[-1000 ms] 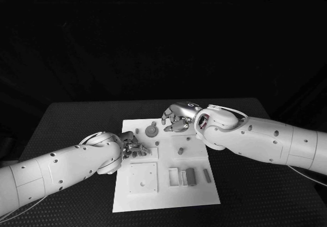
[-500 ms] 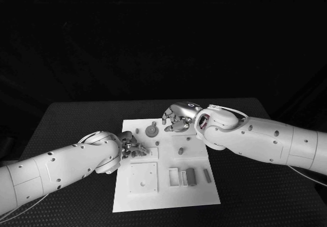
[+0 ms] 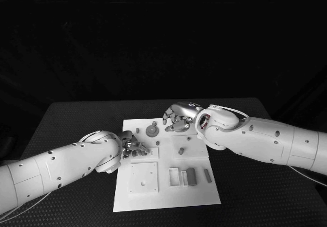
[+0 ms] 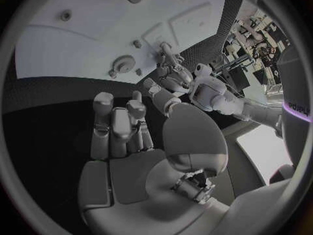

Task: Assemble the parts on the task board

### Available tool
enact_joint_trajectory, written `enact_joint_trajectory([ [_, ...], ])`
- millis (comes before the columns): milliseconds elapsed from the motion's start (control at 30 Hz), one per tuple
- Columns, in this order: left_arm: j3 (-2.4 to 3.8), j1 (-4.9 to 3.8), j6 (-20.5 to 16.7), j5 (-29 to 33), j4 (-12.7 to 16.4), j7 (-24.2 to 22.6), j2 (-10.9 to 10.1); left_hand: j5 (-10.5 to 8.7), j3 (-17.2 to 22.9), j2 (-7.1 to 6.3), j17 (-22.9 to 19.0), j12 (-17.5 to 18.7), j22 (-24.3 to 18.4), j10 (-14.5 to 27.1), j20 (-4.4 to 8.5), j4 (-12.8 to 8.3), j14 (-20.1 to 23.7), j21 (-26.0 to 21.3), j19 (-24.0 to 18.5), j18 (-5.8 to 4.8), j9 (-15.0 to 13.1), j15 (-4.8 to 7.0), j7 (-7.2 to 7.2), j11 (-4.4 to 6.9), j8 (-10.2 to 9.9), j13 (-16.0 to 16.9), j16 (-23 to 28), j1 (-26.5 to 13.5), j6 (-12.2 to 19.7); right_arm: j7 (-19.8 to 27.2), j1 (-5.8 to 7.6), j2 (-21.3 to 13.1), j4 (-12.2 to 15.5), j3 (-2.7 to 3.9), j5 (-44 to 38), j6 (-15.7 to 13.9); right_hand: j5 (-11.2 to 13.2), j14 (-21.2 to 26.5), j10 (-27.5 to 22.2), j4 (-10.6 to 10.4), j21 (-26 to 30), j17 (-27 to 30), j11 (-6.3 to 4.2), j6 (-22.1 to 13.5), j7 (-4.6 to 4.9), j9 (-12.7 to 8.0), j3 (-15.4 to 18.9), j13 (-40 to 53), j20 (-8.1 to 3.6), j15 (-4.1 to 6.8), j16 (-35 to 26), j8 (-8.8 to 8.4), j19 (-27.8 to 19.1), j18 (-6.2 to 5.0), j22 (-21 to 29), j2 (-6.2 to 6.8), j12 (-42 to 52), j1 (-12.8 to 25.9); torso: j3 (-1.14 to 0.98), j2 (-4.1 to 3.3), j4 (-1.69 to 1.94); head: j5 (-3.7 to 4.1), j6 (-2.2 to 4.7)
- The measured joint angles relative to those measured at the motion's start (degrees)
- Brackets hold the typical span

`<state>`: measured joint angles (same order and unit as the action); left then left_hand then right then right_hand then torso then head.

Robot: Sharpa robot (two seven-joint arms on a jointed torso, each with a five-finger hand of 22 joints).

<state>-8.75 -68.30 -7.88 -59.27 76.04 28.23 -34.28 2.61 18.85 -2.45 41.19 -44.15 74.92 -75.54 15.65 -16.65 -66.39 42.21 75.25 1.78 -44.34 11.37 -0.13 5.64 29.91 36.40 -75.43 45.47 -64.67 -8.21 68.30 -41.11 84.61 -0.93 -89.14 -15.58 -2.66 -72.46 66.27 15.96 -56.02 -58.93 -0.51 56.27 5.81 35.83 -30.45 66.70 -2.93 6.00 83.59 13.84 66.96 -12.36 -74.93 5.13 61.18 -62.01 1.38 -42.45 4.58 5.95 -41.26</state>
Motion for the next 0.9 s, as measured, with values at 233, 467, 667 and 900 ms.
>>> enact_joint_trajectory([
  [233, 0.05, 0.0, 0.04, 0.15, -0.24, 0.04, 0.18, 0.0, -0.77, 0.49, -0.08, -0.28, 0.0, 0.0, 0.0, 0.0, 0.04, 0.0, 0.0, 0.0, -0.19, 0.03, -0.02, 0.0, -0.01, 0.0, -0.21, 2.18, 0.03, 0.0, 0.0, 0.02, -0.02, 0.0, 0.0, 0.01, 0.0, 0.0, 0.0, 0.0, 0.0, 0.0, 0.0, 0.07, -0.07, 0.0, 0.0, 0.0, 0.09, 0.0, 0.0, 0.0, 0.08, 0.0, 0.0, 0.0, 0.0, 0.0, -0.05, 0.0, -0.05, -0.01, -0.04],
  [467, 0.24, 0.0, 0.02, 0.17, -0.27, 0.05, 0.22, -0.16, -2.29, 1.51, -0.38, -0.55, 0.0, 0.01, -0.05, -0.07, 0.22, 0.0, -0.04, -0.03, -0.36, -0.17, 0.02, -0.02, -0.33, -0.12, -0.24, 6.24, 0.21, 0.01, 0.0, 0.03, -0.19, 0.0, 0.0, 0.03, 0.0, 0.0, 0.0, 0.0, 0.0, 0.0, 0.0, 0.07, -0.07, -0.01, 0.0, 0.0, 0.1, 0.0, 0.0, 0.0, 0.08, 0.01, 0.0, 0.0, 0.0, 0.0, -0.04, 0.0, -0.04, 0.06, -0.06],
  [667, 0.53, 0.0, 0.02, 0.2, -0.48, 0.03, 0.35, -0.24, -3.85, 2.01, -0.51, -0.61, -0.01, 0.01, -0.11, 0.07, 0.32, -0.06, -0.1, -0.05, -0.59, -0.28, 0.07, -0.01, -0.11, -0.21, -0.45, 7.15, 0.28, 0.01, 0.0, 0.04, -0.21, 0.0, 0.0, 0.05, 0.0, 0.0, 0.0, 0.0, 0.0, 0.0, 0.0, 0.08, -0.08, -0.01, 0.0, 0.0, 0.11, 0.0, 0.0, 0.0, 0.08, 0.01, 0.0, 0.0, -0.22, 0.0, -0.03, 0.01, 0.0, 0.07, -0.1],
  [900, 0.84, 0.01, 0.02, 0.15, -1.22, 0.04, 0.84, -0.24, -4.19, 2.01, -0.57, -0.61, -0.01, 0.01, -0.12, 0.11, 0.28, -0.22, -0.1, -0.05, -0.57, -0.33, 0.07, -0.01, 0.07, -0.27, -0.45, 7.15, 0.3, 0.01, -0.01, 0.07, -0.21, 0.0, 0.01, 0.07, 0.0, 0.0, 0.0, 0.0, 0.0, 0.0, 0.0, 0.08, -0.08, -0.01, 0.0, 0.0, 0.13, 0.0, 0.0, 0.0, 0.06, 0.0, 0.0, 0.0, -0.22, 0.0, 0.0, 0.03, 0.01, 0.02, -0.06],
])
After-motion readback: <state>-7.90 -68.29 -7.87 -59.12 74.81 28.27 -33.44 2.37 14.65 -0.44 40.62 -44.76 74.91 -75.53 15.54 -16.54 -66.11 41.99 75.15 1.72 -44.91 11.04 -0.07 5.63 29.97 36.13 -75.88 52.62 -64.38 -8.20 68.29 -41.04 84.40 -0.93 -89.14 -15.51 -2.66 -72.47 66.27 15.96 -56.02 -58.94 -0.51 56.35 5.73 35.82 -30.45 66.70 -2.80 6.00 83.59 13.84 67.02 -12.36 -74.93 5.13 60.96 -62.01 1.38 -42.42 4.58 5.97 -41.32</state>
